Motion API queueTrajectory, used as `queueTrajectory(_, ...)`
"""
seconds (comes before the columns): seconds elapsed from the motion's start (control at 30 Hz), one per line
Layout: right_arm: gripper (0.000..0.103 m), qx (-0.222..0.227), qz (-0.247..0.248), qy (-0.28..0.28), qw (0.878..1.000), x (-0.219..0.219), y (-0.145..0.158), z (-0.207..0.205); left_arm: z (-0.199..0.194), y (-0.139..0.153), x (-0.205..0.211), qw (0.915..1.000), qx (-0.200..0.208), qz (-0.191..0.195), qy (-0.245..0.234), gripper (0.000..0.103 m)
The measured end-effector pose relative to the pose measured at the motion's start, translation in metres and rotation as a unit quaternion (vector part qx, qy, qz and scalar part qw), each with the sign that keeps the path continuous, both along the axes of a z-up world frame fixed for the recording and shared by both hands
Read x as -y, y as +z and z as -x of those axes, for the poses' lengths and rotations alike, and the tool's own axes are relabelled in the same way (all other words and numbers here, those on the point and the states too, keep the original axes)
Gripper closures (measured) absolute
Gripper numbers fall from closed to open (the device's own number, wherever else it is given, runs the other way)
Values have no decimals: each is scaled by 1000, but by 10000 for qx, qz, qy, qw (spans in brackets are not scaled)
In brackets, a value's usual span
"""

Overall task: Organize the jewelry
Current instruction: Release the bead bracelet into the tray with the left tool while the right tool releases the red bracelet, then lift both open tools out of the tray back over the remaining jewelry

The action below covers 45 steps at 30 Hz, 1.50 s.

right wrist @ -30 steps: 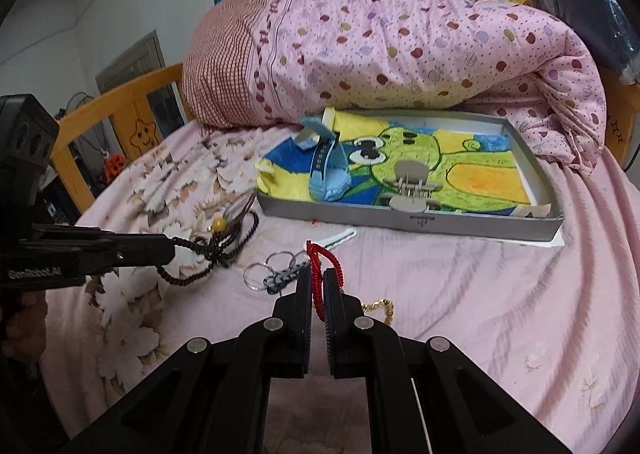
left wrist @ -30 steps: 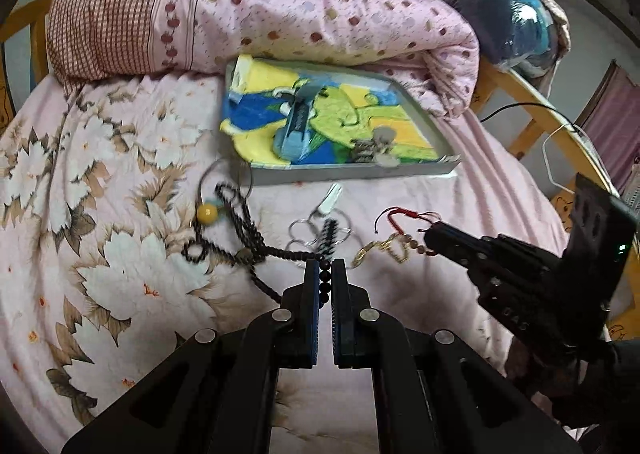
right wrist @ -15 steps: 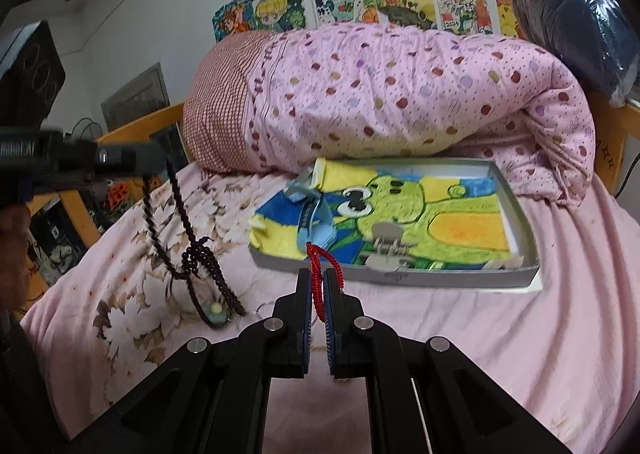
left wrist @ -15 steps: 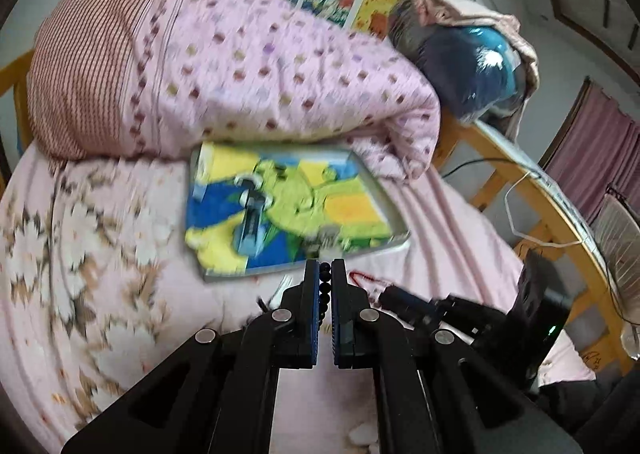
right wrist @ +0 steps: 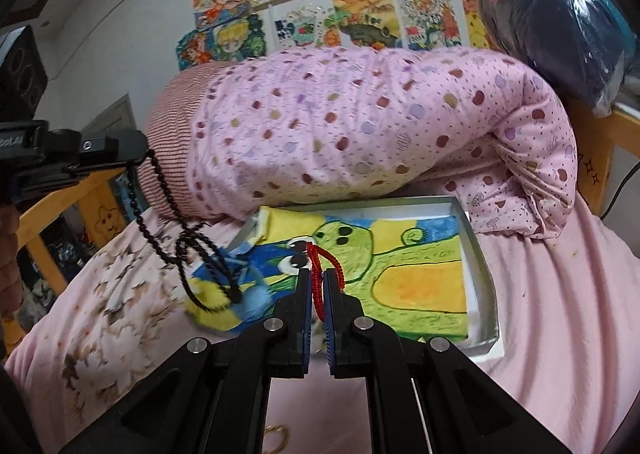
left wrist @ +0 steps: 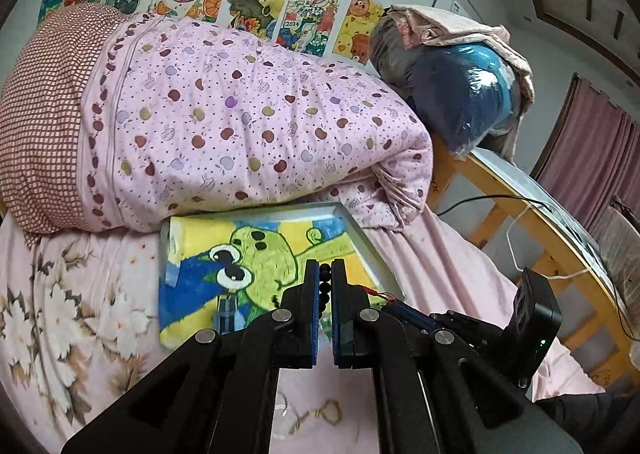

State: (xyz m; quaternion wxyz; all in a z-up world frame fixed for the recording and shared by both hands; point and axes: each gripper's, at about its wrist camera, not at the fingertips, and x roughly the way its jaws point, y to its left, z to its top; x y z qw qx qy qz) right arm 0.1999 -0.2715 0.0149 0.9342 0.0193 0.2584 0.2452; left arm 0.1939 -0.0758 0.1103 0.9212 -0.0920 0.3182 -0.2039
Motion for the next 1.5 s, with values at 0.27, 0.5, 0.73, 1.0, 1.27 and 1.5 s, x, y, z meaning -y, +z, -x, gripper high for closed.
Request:
queueTrajectory(0.27,97,-689,-113,-198,9974,12,-42,-39,-32,-36,10,9995,-293,-96,100,100)
queueTrajectory(0.5,97,-996,-74,-219,9948,15,-64,-49,-48,-80,9,9966,-741,-236,266,100)
queueTrajectory(0.73,96,-1228,-41,-312,9919,17,-75,-56,-51,-114,7,9910,-1170,-525,381,100)
queueTrajectory(1.0,94,-1342,-65,-341,9903,19,-77,-59,-48,-127,5,9868,-1369,-716,479,99)
queueTrajectory(1.27,57,-1191,-170,-461,9917,24,-65,-50,-34,-119,-5,9910,-1123,-483,539,59)
queueTrajectory(1.5,27,-770,-277,-534,9952,26,-39,-26,-18,-103,-15,9941,-722,-416,692,34)
